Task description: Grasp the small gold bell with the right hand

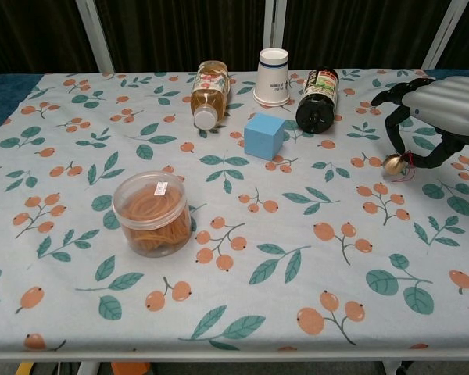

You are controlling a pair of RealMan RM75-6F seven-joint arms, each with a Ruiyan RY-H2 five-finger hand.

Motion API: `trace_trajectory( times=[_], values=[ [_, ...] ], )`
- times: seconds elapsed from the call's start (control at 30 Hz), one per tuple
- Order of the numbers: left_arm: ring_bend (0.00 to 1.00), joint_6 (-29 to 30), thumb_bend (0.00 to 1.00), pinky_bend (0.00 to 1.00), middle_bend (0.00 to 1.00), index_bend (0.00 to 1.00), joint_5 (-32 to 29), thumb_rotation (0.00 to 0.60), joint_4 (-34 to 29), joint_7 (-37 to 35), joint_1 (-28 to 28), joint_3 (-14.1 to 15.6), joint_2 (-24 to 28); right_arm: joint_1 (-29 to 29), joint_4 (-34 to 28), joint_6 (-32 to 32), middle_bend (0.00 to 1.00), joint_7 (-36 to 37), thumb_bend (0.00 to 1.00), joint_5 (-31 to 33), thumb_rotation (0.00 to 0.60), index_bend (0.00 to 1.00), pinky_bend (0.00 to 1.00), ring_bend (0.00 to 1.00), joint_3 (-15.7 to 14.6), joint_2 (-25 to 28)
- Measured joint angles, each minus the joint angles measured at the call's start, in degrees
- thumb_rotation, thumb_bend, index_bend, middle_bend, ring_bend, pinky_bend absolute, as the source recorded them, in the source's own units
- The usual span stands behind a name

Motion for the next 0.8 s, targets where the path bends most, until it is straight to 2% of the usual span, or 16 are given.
trace_trajectory(
  times=[0.47,0.6,0.8],
  values=[
    [0.0,0.5,0.0,0.0,0.0,0.0,0.2,0.347,0.6,-0.7,0.2,0.0,-0.1,1.0,0.2,-1.6,0.11,-2.8,0.34,2.9,0.6,0.73,0.0,0.0,-0.5,-0.7],
    [0.0,0.1,0.0,0.0,0.0,0.0,0.1,0.352,0.5,-0.6,0.2,0.1,-0.1,1.0,-0.1,-1.7,0.1,-2.7,0.31,3.5,0.6,0.62,0.0,0.0,-0.5,-0.4],
    [0.0,0.3,0.0,0.0,0.0,0.0,0.1,0.352,0.5,-0.6,0.2,0.1,-0.1,1.0,-0.7,-1.5,0.08,-2.4,0.22,4.0,0.6,0.39,0.0,0.0,-0.5,0.0]
  ],
)
